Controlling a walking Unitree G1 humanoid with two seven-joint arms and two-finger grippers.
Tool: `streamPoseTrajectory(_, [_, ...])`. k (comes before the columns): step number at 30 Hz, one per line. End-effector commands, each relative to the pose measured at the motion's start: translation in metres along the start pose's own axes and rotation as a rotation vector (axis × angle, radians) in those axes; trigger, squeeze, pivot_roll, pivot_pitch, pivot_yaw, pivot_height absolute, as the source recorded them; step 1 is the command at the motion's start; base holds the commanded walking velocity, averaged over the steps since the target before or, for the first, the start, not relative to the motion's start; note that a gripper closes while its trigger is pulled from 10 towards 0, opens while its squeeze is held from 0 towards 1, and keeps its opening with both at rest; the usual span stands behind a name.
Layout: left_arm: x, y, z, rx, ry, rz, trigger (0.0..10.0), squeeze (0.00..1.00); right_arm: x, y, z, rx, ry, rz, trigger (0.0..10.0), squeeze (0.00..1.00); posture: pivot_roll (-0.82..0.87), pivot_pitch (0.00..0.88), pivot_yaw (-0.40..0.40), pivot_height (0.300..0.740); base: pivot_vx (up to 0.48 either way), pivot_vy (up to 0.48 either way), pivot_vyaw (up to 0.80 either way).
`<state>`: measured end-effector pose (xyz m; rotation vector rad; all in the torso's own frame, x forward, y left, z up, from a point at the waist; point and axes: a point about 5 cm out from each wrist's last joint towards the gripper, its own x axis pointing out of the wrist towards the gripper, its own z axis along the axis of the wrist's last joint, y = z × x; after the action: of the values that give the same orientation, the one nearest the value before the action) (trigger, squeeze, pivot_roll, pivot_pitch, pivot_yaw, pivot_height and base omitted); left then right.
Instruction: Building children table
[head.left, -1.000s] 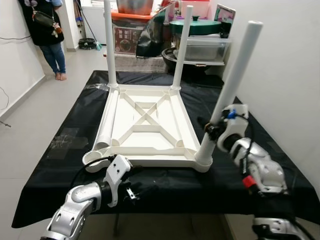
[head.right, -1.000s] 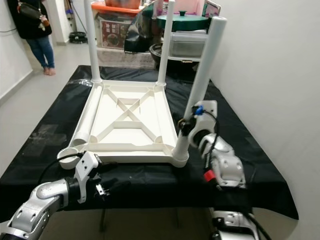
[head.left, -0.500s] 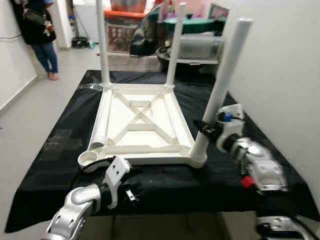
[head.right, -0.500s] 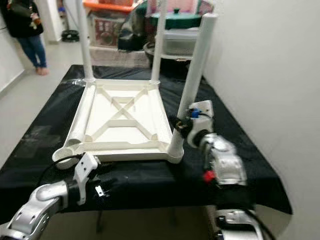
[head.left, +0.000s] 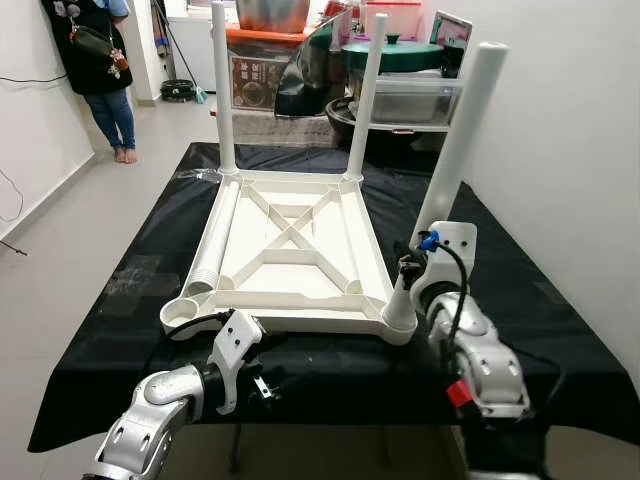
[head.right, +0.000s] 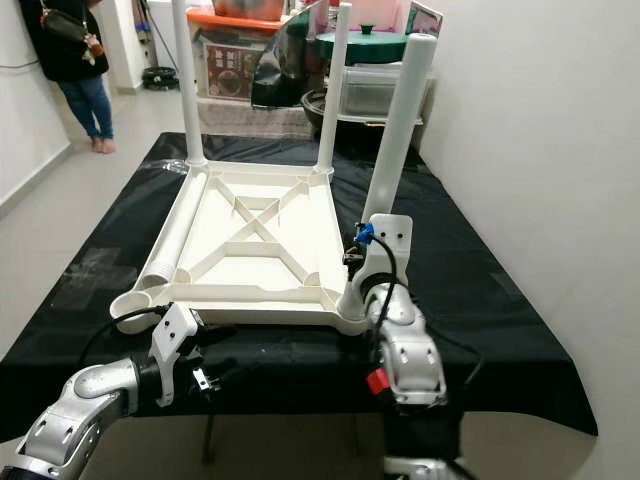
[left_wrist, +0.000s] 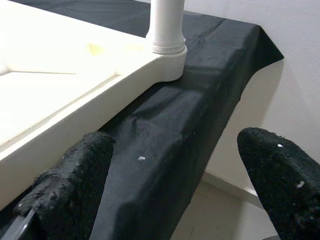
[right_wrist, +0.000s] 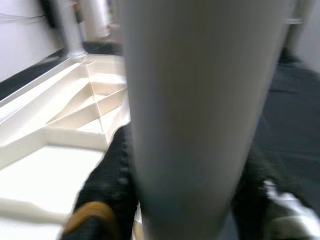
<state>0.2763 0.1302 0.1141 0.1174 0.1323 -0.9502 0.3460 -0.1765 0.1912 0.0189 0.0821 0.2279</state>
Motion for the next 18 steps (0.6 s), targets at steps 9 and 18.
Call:
streamPoseTrajectory(9, [0.000, -0.002, -0.005, -0.004, 0.014, -0.002, 10.0, 0.00, -0.013, -0.030, 0.014, -0.181, 0.115, 0.444, 10.0, 0.00, 0.04, 0.000, -0.096, 0.740, 0.000, 0.000, 0.00])
streamPoseTrajectory(18, [-0.003, -0.002, -0.005, -0.002, 0.023, 0.000, 10.0, 0.00, 0.001, -0.022, -0.009, -0.054, 0.136, 0.280, 0.0, 0.00, 0.04, 0.000, -0.090, 0.740, 0.000, 0.000, 0.00])
